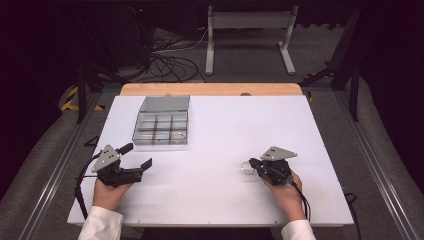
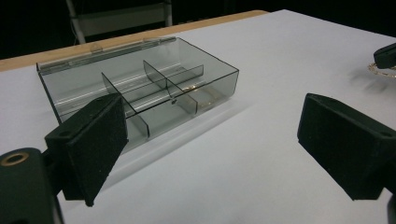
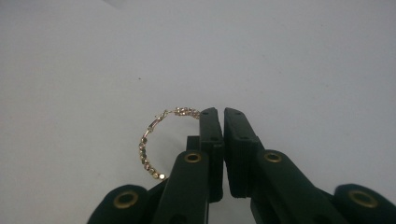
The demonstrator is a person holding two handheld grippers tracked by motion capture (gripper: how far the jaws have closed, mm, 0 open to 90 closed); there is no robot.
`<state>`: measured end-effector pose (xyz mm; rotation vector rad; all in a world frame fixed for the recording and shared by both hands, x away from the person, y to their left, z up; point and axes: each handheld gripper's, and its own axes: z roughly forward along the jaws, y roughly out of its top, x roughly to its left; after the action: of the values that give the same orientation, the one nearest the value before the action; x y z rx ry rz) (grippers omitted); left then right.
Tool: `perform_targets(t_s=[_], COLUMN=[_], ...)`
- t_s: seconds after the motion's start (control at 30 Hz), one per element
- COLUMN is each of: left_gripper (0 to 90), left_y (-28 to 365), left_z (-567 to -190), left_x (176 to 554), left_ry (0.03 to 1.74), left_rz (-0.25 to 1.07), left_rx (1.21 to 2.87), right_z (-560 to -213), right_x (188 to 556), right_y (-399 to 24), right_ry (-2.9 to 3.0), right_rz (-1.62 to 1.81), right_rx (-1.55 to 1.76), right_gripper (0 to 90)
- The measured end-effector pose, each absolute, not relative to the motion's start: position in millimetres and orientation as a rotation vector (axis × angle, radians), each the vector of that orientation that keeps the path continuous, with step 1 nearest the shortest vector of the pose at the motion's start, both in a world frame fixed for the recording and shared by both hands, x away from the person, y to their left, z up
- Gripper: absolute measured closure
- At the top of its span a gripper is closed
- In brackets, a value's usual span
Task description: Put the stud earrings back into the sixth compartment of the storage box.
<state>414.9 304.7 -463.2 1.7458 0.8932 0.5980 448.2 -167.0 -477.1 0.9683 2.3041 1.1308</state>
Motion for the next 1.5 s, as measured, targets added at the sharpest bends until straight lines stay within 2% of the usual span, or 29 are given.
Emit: perform_targets(t_s=[1.5], left_gripper=[9.2], left_y=[305], left_z=[-463], left_x=[415], left_ry=[0.883], left_rz=[0.622], left_rx=[1.737], right_z=[-447], right_x=[506], right_y=[-27], right_ry=[2.348], right_rz=[1.204], right_rx=[0.735], right_gripper=[87.4])
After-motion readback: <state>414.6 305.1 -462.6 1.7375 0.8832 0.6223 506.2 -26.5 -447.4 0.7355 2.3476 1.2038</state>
